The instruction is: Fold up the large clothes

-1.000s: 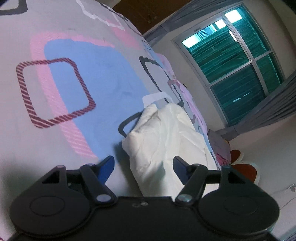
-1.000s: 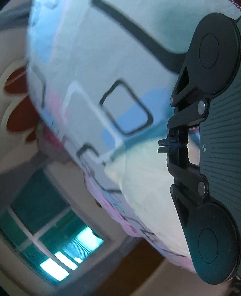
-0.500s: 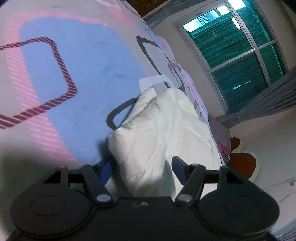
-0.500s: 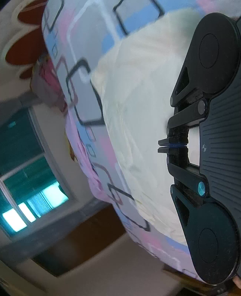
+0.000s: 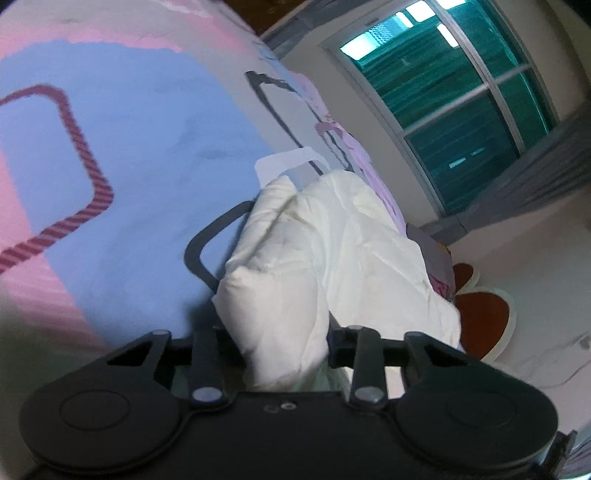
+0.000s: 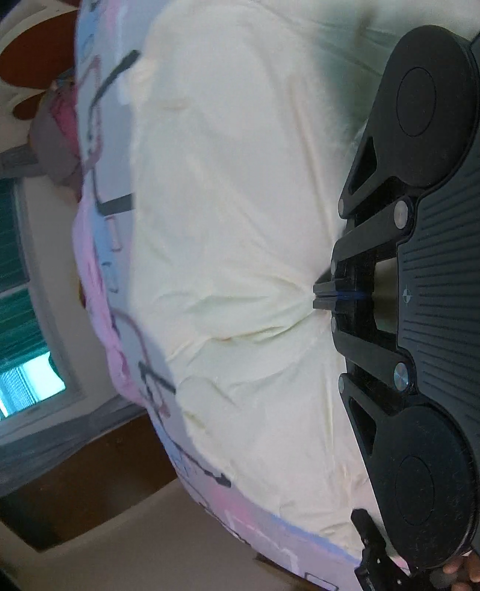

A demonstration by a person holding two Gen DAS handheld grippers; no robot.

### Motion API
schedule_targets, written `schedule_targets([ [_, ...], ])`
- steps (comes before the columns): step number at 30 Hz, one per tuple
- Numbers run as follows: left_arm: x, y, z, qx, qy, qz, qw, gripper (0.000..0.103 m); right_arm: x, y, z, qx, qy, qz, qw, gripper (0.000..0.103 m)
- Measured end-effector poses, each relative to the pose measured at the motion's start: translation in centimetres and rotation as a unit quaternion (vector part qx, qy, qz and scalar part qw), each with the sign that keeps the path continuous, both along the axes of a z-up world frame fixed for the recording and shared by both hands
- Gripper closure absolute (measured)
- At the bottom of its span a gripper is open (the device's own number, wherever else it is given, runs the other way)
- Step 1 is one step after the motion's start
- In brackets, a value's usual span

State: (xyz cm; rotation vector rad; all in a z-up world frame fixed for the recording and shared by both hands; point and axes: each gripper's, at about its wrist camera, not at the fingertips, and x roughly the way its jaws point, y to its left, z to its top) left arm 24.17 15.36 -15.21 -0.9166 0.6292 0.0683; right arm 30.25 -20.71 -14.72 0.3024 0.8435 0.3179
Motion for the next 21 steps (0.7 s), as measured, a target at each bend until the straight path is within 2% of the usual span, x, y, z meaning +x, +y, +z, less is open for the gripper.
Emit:
schedule_targets([
  [3, 0.2, 0.1, 0.0, 0.0, 0.003, -0.001, 1.0, 0.071, 0.1, 0.2, -0.3, -0.007, 0.003, -0.001, 1.0, 0.103],
  [7, 0.1, 0.3, 0.4, 0.001, 0.007, -0.005, 1.0, 0.073, -0.4, 0.4, 1.3, -0.018, 0.012, -0.004, 1.0, 0.103],
  [14, -0.2, 0.1, 1.6, 0.018, -0.001, -0.014, 0.9998, 0.076, -2.9, 0.2, 4.2, -0.011, -0.025, -0.001, 1.0, 0.103],
  [18, -0.2, -0.1, 2.1, 0.025, -0.007, -0.017, 0.9995, 0.076, -1.7, 0.7, 3.7, -0.014, -0.014, -0.004, 1.0, 0.103],
  [20, -0.1, -0.3, 2.3, 0.03, -0.011, -0.022, 0.9993, 0.076, -0.7, 1.2, 2.2, -0.02, 0.015, -0.001, 1.0, 0.103],
  [21, 0.0, -0.2, 2.2, 0.03, -0.011, -0.024, 0.9992, 0.076, -0.7, 1.1, 1.7, -0.017, 0.014, -0.003, 1.0, 0.103],
])
